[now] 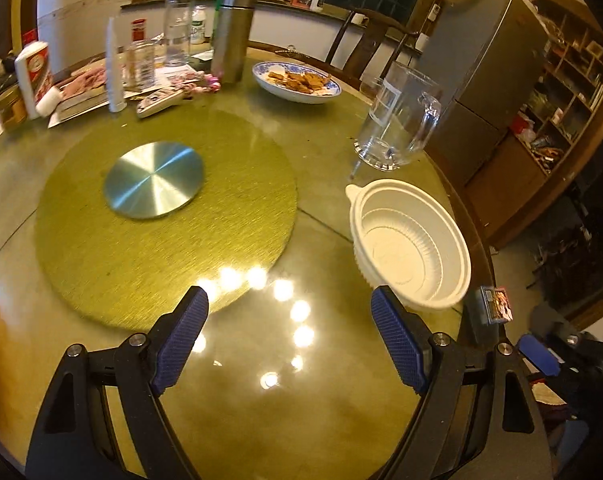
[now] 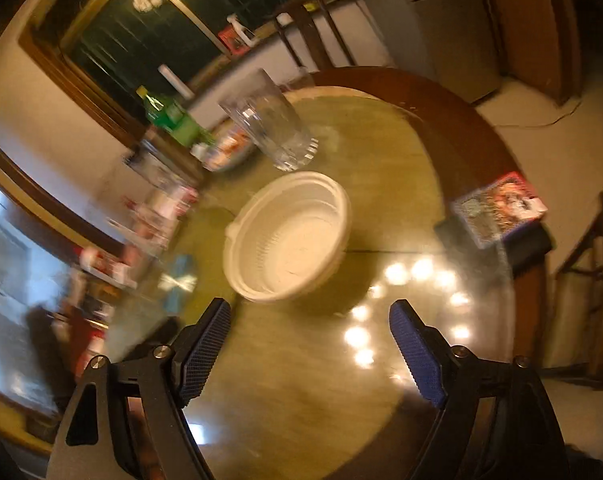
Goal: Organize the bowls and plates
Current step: 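Move both tools to the white ribbed bowl on the table, then grip the white ribbed bowl's rim with both tools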
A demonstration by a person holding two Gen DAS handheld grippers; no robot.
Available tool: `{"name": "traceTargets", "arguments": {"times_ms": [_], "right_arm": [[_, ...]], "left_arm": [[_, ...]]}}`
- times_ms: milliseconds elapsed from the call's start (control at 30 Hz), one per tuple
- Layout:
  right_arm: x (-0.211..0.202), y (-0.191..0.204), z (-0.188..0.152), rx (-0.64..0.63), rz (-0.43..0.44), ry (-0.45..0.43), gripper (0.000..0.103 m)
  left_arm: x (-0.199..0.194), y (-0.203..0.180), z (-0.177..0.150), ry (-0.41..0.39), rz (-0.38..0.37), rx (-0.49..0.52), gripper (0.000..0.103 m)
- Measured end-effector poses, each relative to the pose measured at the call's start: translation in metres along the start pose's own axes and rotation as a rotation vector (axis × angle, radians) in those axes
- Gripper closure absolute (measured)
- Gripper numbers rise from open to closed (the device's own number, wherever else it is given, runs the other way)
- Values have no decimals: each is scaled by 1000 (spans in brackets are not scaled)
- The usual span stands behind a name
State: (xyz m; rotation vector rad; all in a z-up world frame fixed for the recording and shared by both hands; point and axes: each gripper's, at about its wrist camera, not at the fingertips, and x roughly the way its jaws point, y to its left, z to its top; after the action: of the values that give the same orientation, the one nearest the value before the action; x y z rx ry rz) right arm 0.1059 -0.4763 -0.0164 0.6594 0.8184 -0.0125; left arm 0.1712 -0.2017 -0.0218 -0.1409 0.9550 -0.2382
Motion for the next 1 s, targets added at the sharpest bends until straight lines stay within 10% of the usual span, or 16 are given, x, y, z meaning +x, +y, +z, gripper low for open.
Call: {"name": "traceTargets", "arguments": {"times_ms": [433, 733, 1000], "right_arm": [[53, -27, 44, 109, -5, 86, 19], [84, -26, 51, 132, -45, 107, 42], [107, -18, 42, 104, -66, 143, 83]], "left_arm": [[58, -42, 16, 62, 49, 26, 19], [70, -50, 18, 39, 99, 27, 20], [84, -56, 15, 73, 139, 111, 85]]}}
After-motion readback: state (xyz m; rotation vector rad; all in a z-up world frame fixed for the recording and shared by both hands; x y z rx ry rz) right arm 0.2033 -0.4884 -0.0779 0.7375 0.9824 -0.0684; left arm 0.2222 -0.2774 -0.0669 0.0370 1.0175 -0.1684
